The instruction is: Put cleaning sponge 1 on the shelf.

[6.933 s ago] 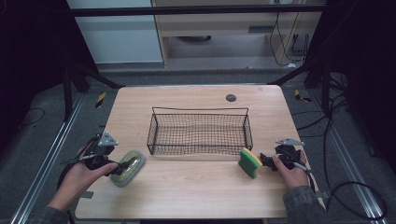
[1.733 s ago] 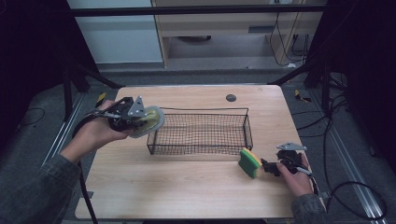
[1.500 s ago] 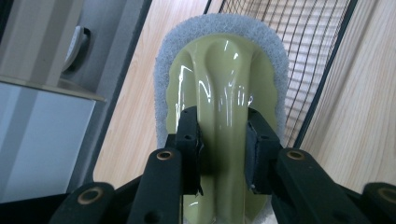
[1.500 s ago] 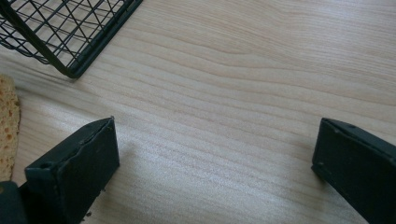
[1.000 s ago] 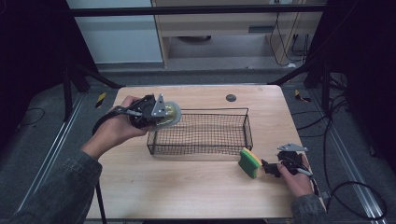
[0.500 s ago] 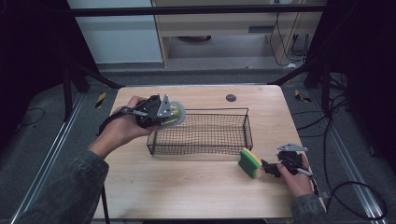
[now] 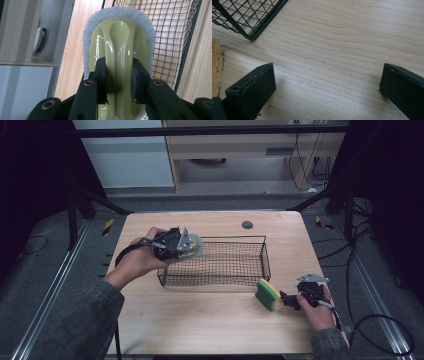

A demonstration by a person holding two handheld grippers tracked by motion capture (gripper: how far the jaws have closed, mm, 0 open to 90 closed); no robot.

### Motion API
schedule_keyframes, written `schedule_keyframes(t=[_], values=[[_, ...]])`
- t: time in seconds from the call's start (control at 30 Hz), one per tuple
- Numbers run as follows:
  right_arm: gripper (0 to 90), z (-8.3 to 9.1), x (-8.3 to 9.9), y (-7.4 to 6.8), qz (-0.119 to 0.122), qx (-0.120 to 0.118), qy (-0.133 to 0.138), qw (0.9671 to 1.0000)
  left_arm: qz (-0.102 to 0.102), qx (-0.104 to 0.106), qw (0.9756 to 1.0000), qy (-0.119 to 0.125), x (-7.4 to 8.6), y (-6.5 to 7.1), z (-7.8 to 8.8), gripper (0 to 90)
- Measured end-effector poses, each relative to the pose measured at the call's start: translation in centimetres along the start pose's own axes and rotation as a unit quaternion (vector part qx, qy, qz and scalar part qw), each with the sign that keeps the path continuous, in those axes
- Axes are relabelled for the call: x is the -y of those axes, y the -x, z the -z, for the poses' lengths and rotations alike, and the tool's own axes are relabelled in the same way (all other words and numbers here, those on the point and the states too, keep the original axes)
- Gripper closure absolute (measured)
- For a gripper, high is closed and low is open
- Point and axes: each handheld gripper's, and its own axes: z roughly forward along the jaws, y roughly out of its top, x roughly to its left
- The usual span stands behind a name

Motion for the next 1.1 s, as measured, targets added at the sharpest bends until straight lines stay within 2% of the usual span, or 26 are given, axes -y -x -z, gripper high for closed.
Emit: schedule_keyframes(t=[0.27,0.53,1.1], values=[[0.6,0.0,0.0,0.0,0.000,0.000,0.000,1.0000,-0.008,0.012,0.9999,-0.004,0.0,-0.1,-1.0,70.6],[0.6,0.0,0.0,0.0,0.000,0.000,0.000,1.0000,-0.023,0.019,0.9993,-0.021,0.1,0.2,-1.9,70.5],[0.6,0.0,0.0,0.0,0.000,0.000,0.000,1.0000,-0.023,0.031,0.9987,-0.032,0.8,0.4,-3.1,70.6]])
